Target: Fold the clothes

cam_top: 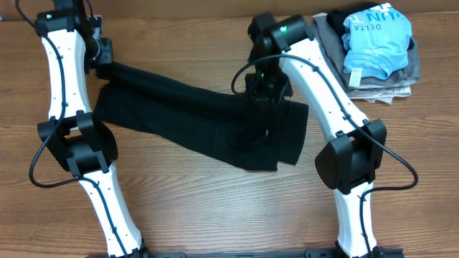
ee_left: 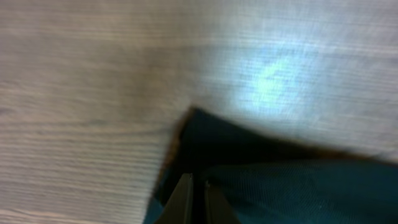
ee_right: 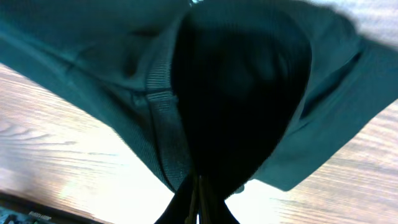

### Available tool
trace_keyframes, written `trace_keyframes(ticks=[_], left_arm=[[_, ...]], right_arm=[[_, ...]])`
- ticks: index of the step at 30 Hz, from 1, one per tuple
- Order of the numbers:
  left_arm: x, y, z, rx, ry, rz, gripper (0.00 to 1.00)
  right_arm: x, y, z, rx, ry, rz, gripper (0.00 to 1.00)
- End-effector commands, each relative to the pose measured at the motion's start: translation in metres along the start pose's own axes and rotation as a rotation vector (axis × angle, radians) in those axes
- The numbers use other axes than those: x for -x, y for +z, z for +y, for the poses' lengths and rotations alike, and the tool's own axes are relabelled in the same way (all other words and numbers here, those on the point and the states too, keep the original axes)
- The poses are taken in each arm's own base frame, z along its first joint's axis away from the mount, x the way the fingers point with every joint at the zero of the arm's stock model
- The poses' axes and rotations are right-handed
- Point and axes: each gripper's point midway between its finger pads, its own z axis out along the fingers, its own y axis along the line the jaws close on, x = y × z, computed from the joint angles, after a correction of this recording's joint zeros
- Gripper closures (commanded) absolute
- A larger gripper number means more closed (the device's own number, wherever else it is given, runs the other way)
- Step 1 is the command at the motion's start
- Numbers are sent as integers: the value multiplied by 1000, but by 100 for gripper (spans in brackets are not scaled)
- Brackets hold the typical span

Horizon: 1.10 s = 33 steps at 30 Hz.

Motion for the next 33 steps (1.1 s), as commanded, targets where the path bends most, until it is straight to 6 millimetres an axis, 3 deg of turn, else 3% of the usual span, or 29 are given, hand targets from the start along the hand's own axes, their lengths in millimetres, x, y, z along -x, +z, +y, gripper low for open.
trace_keyframes(ticks=[1, 4, 6, 8, 10, 13, 19, 22, 27, 33], left_arm=[[-14, 2, 7, 16, -7, 43, 96], [-29, 10, 8, 22, -5, 98, 95], [-34, 10, 9, 34, -4, 120, 74], [-36, 9, 12, 47, -2, 128, 62], [-36, 8, 13, 55, -2, 128, 48], [-38, 3, 13, 53, 0, 136, 31], [-43, -9, 9, -21, 63, 153, 8], [-43, -6, 7, -120, 131, 133, 2], [-40, 7, 7, -262, 248, 65, 0], [-46, 26, 6, -318, 328, 46, 0]], right_arm=[[-17, 12, 4, -31, 45, 38, 96], [-29, 28, 7, -45, 42, 90, 96], [-34, 32, 11, -45, 32, 107, 96], [-37, 31, 15, -41, 23, 110, 95], [-39, 27, 18, -25, 17, 111, 79], [-42, 16, 26, 17, -14, 98, 43], [-51, -17, 39, 91, -67, 31, 11], [-54, -30, 41, 103, -78, -1, 2], [-59, -31, 51, 126, -97, -1, 1], [-60, -29, 66, 135, -135, -13, 0]])
